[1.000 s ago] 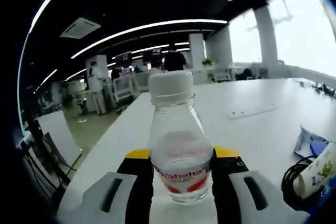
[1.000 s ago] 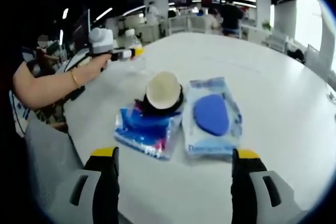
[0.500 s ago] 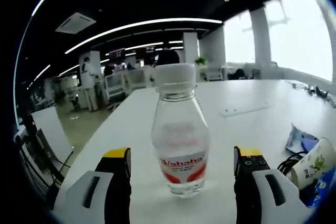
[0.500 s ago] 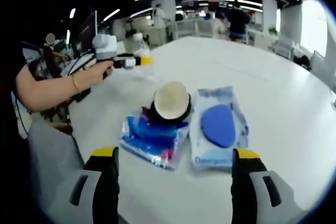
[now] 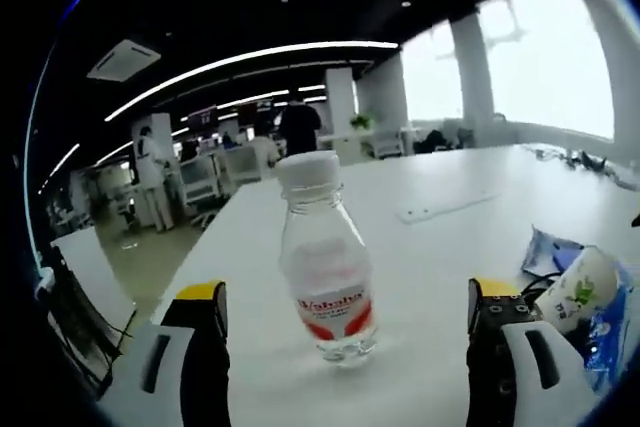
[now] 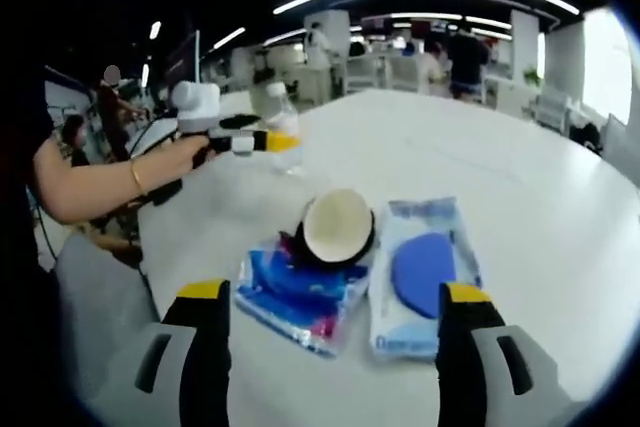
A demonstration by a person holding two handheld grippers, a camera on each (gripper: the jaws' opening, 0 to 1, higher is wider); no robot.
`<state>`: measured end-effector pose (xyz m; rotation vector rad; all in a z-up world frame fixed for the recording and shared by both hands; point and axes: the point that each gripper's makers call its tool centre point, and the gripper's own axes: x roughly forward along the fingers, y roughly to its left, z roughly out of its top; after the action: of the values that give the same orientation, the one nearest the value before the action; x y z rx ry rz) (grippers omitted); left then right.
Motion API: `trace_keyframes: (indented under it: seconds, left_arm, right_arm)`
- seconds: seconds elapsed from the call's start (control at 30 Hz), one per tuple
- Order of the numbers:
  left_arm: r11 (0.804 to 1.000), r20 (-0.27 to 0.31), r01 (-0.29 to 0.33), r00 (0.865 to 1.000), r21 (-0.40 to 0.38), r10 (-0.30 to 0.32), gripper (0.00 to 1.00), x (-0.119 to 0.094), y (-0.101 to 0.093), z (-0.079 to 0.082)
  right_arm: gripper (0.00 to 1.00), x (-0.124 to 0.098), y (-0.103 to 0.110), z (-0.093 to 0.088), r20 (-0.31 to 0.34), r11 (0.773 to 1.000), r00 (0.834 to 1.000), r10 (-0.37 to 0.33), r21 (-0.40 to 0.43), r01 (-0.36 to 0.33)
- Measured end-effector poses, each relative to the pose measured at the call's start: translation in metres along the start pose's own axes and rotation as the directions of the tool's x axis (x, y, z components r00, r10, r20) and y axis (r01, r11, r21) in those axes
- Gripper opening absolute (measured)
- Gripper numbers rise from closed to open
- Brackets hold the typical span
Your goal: Arrange the tabletop items into an orderly group along one side of the table until the central work area is clear of visible clutter.
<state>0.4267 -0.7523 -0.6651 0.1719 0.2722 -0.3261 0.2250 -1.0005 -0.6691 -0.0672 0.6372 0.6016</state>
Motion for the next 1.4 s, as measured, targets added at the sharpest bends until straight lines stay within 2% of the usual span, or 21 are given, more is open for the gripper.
trace_keyframes:
  seconds: [0.1, 0.2, 0.33, 0.37, 0.43, 0.6, 0.8, 1.03, 1.2, 1.33, 1.4]
  left_arm:
    - [0.999, 0.000, 0.031, 1.000, -0.027, -0.031, 1.00, -0.005, -0.006, 0.001]
    - [0.999, -0.003, 0.051, 0.999, -0.007, -0.052, 1.00, -0.007, -0.009, -0.002]
    - [0.996, -0.021, 0.092, 0.996, 0.005, -0.091, 1.00, -0.019, -0.018, -0.004]
    - [0.992, -0.015, 0.119, 0.993, -0.033, -0.120, 1.00, -0.022, -0.023, -0.004]
    - [0.987, -0.038, 0.144, 0.988, -0.064, -0.147, 1.00, -0.027, -0.030, -0.006]
    - [0.985, -0.043, 0.166, 0.985, -0.050, -0.168, 1.00, -0.040, -0.038, -0.008]
    - [0.983, -0.067, 0.172, 0.982, -0.062, -0.176, 1.00, -0.054, -0.044, -0.012]
    - [0.981, -0.044, 0.193, 0.980, 0.026, -0.192, 1.00, -0.065, -0.057, -0.007]
    - [0.973, -0.061, 0.229, 0.972, 0.015, -0.228, 0.98, -0.064, -0.059, -0.015]
    - [0.969, -0.063, 0.245, 0.968, 0.023, -0.243, 0.96, -0.068, -0.064, -0.018]
    - [0.966, -0.044, 0.256, 0.966, 0.016, -0.256, 0.93, -0.070, -0.067, -0.019]
  right_arm:
    - [0.80, 0.003, 0.002, 0.006, 0.017, 1.000, 1.000, 0.014, -0.003, -0.014]
    - [0.78, 0.007, 0.004, 0.011, 0.036, 1.000, 0.999, 0.024, -0.016, -0.024]
    - [0.72, 0.013, 0.005, 0.015, 0.044, 0.999, 0.998, 0.042, -0.030, -0.041]
    - [0.71, 0.014, 0.006, 0.015, 0.046, 0.998, 0.998, 0.046, -0.037, -0.044]
    - [0.69, 0.016, 0.006, 0.018, 0.056, 0.998, 0.997, 0.050, -0.052, -0.047]
    - [0.60, 0.020, 0.011, 0.024, 0.095, 0.995, 0.992, 0.085, -0.060, -0.079]
    - [0.54, 0.032, 0.012, 0.028, 0.126, 0.994, 0.987, 0.095, -0.064, -0.087]
    - [0.43, 0.050, 0.015, 0.020, 0.112, 0.989, 0.987, 0.115, -0.101, -0.104]
    - [0.34, 0.061, 0.019, 0.017, 0.102, 0.982, 0.987, 0.128, -0.150, -0.112]
    - [0.26, 0.070, 0.020, 0.017, 0.100, 0.968, 0.988, 0.115, -0.234, -0.089]
    - [0.23, 0.075, 0.023, 0.014, 0.090, 0.967, 0.989, 0.118, -0.238, -0.094]
